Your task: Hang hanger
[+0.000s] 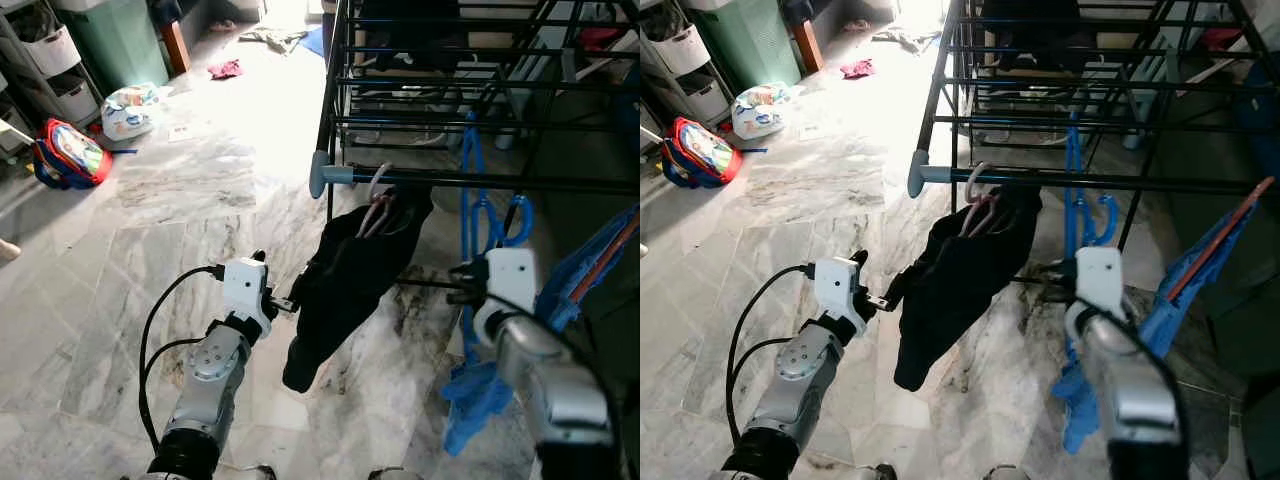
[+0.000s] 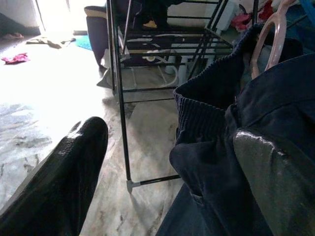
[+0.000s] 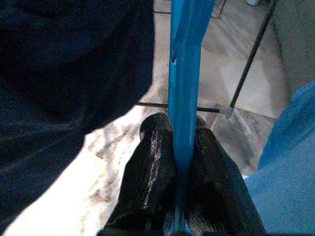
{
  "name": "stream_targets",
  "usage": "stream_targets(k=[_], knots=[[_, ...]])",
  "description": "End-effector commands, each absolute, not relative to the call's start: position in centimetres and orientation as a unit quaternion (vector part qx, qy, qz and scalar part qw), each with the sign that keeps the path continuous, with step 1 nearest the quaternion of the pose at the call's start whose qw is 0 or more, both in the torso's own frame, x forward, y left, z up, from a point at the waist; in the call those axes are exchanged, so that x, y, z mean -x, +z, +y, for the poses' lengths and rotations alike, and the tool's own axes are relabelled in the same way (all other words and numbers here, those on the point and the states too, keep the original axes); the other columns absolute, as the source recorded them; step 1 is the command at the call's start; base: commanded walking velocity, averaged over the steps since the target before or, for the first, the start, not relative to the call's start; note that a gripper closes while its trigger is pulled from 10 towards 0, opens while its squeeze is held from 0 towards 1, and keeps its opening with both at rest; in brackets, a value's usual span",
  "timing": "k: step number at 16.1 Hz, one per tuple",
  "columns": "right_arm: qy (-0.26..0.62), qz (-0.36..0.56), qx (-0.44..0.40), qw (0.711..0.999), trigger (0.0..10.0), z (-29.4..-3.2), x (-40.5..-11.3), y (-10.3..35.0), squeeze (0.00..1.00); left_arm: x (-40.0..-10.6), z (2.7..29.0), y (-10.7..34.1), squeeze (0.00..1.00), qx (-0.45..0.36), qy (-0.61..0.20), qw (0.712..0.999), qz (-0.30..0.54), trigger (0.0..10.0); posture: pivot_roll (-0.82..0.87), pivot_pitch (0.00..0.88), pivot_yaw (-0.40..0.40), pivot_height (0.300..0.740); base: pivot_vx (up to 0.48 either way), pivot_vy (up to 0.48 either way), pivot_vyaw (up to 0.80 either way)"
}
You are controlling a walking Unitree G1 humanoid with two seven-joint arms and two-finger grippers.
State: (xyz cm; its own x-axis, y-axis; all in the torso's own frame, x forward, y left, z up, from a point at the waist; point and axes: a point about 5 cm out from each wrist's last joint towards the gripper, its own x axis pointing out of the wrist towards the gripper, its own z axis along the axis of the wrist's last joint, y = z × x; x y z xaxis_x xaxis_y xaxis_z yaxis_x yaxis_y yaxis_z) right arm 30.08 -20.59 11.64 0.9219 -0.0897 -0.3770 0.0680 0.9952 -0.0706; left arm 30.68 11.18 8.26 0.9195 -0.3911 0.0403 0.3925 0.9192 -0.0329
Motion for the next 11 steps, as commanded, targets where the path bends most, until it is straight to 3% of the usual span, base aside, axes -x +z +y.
stream_targets(k=[1,7,11], knots=[[-0.042,0.189,0.021,0.981,10.0,-21.1,-30.5,12.0,0.0,-30.7,11.3,8.0,0.0,0.014,-0.197,0.98,-0.01,10.0,-0.1,0.166,0.042,0.74,0.0,0.0,0.0],[-0.036,0.181,0.013,0.983,10.0,-22.3,-34.6,14.2,0.0,-30.8,11.2,8.0,0.0,0.012,-0.2,0.98,-0.01,10.0,-0.09,0.167,0.044,0.74,0.0,0.0,0.0],[-0.025,0.237,-0.031,0.971,10.0,-21.7,-35.8,13.1,0.0,-30.7,11.2,7.8,0.0,0.01,-0.199,0.98,-0.004,10.0,-0.08,0.167,0.04,0.74,0.0,0.0,0.0]])
